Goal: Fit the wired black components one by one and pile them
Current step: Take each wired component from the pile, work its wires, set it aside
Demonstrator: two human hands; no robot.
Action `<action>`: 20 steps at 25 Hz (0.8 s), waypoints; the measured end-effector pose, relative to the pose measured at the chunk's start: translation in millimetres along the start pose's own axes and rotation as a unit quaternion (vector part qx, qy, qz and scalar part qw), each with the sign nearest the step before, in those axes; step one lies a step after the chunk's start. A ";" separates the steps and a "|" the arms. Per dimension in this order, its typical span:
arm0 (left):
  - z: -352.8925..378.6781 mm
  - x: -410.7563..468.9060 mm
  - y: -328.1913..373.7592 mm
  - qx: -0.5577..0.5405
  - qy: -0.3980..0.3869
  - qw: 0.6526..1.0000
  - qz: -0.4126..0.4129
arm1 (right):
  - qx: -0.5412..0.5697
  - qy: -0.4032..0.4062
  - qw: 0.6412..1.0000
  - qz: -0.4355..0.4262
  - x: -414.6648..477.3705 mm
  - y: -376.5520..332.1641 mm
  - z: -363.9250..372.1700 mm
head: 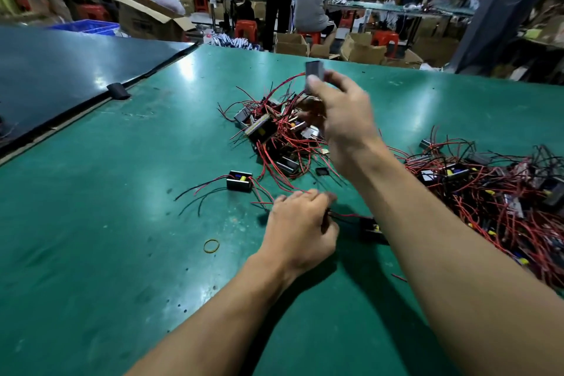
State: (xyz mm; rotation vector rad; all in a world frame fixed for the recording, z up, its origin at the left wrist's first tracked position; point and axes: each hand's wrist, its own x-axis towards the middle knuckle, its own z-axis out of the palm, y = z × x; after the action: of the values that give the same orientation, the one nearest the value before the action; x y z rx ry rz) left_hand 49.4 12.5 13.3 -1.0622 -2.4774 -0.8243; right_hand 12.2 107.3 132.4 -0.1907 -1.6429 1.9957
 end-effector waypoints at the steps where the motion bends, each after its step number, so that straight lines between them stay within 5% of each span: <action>1: 0.1 0.0 -2.5 -0.005 0.009 1.000 -0.006 | 0.060 0.012 0.998 0.018 -2.3 -10.7 -12.3; 5: -3.4 5.0 -18.0 -0.014 0.031 0.998 -0.051 | 0.241 -0.033 0.960 0.136 -39.1 -29.1 -65.8; 9: -4.7 11.5 -28.2 -0.031 0.036 0.994 -0.097 | 0.154 -0.063 0.955 0.244 -93.8 3.3 -88.8; 13: -4.0 11.8 -30.6 -0.039 0.024 0.995 -0.090 | 0.013 0.054 0.976 0.211 -113.6 50.1 -94.3; 20: -8.2 9.1 -19.8 0.013 -0.042 0.996 -0.073 | -0.033 0.189 0.971 0.145 -58.2 60.7 -131.6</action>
State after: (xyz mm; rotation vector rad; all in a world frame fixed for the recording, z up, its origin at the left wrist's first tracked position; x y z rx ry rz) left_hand 29.2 1.4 16.7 -0.9332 -2.6553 -0.8013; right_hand 99.5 186.2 29.7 -0.8265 -1.4969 1.9550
